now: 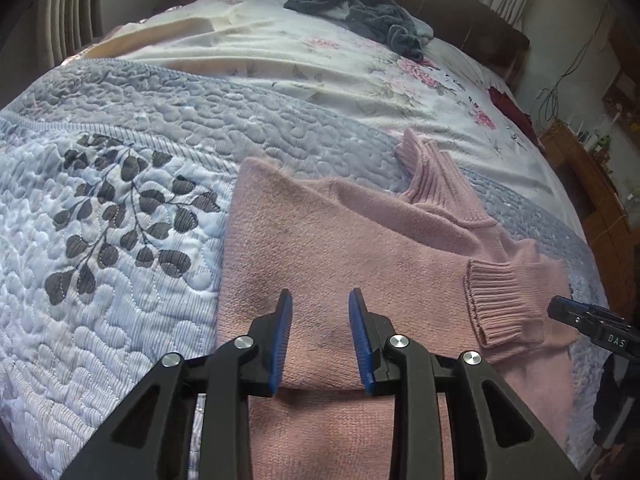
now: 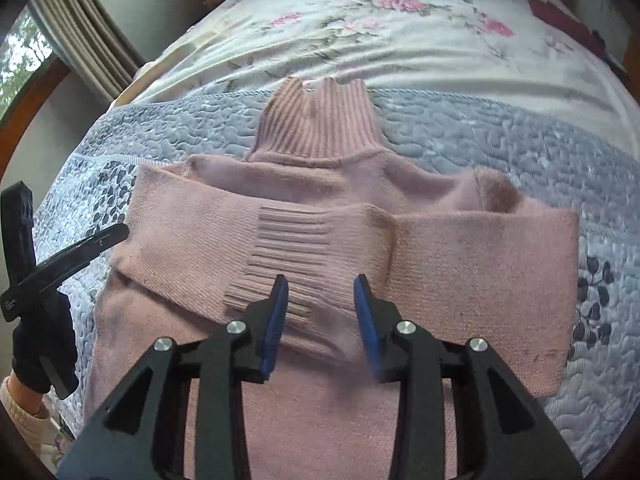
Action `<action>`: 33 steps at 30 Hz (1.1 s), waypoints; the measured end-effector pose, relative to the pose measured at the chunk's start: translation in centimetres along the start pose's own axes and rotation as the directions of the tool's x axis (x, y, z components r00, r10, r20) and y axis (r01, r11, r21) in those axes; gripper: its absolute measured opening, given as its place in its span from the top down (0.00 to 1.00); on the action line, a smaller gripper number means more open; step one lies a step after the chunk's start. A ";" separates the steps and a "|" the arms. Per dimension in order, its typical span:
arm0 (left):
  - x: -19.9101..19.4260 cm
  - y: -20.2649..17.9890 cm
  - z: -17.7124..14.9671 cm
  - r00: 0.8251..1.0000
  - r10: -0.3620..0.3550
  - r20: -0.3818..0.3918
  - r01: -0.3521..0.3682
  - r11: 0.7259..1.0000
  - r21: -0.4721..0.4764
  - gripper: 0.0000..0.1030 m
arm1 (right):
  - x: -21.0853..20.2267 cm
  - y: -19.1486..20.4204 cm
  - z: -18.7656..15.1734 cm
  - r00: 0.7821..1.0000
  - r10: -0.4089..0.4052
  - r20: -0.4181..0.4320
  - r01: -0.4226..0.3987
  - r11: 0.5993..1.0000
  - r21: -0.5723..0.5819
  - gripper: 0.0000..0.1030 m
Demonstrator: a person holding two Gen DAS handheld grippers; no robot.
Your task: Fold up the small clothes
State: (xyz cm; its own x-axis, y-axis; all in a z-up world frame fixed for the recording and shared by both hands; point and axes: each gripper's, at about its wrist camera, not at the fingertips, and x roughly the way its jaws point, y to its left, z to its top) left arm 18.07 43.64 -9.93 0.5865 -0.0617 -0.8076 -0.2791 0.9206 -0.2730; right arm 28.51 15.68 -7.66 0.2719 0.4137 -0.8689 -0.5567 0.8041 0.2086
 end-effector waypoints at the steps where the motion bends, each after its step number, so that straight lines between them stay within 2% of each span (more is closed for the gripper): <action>1: 0.2 -0.7 0.1 1.000 -0.008 -0.008 0.008 1.000 0.017 0.69 | 0.2 1.0 0.3 1.000 0.016 -0.003 -0.016 0.999 -0.028 0.61; 3: 1.1 -1.9 0.0 0.999 -0.022 -0.031 0.023 0.999 0.040 0.69 | 1.8 2.4 0.5 0.994 0.081 -0.066 -0.084 0.995 -0.045 0.47; 4: 1.5 -2.2 -0.1 0.999 -0.026 -0.041 0.027 0.999 0.043 0.69 | 2.7 2.8 0.5 0.990 0.095 -0.104 -0.100 0.994 -0.042 0.47; 8: 3.6 -2.1 -0.7 0.996 -0.027 -0.087 0.028 1.000 0.006 0.69 | 6.1 4.1 0.2 0.983 0.047 -0.177 -0.056 0.997 -0.047 0.46; 11: 4.2 -1.4 -0.9 0.995 -0.032 -0.095 0.031 0.999 -0.016 0.69 | 7.2 4.7 -0.1 0.982 -0.005 -0.188 -0.010 0.997 -0.079 0.47; 14: 4.4 -0.9 -0.9 0.994 -0.025 -0.105 0.022 0.999 -0.023 0.69 | 7.6 5.2 -0.5 0.981 -0.064 -0.184 0.040 0.991 -0.131 0.58; 15: 4.5 -0.8 -0.9 0.994 -0.019 -0.107 0.017 1.000 -0.024 0.69 | 7.6 5.2 -0.5 0.980 -0.089 -0.177 0.063 0.987 -0.145 0.75; 16: 4.6 -0.7 -0.9 0.994 -0.017 -0.109 0.015 1.000 -0.023 0.69 | 7.4 5.0 -0.5 0.978 -0.122 -0.170 0.096 0.983 -0.157 0.84; 17: 4.6 -0.7 -1.0 0.994 -0.015 -0.110 0.013 1.000 -0.022 0.69 | 7.1 4.5 -0.4 0.978 -0.122 -0.167 0.098 0.984 -0.147 0.90; 19: 4.6 -0.7 -1.1 0.994 -0.011 -0.109 0.009 1.000 -0.017 0.69 | 6.0 2.8 -0.2 0.987 -0.038 -0.158 0.027 0.997 -0.071 0.92; 23: 4.7 -0.6 -1.1 0.994 -0.013 -0.108 0.010 1.000 -0.026 0.69 | 2.0 -1.7 -0.1 0.995 0.071 -0.071 -0.066 0.995 0.072 0.92; 28: 4.7 -0.5 -1.2 0.995 -0.007 -0.102 0.004 1.000 -0.027 0.69 | -1.7 -8.1 -1.3 0.997 0.081 -0.010 -0.077 0.970 0.229 0.92; 33: 5.0 -0.7 -1.2 0.995 0.006 -0.099 -0.009 1.000 -0.028 0.69 | -2.4 -13.1 -3.0 0.998 0.054 -0.030 -0.042 0.947 0.320 0.90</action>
State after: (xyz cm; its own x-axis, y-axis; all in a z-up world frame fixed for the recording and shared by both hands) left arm 20.26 42.24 -14.43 0.5070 -0.0937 -0.8568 -0.3058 0.9098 -0.2805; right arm 32.85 2.85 -9.65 0.2177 0.4435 -0.8694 -0.2873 0.8805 0.3772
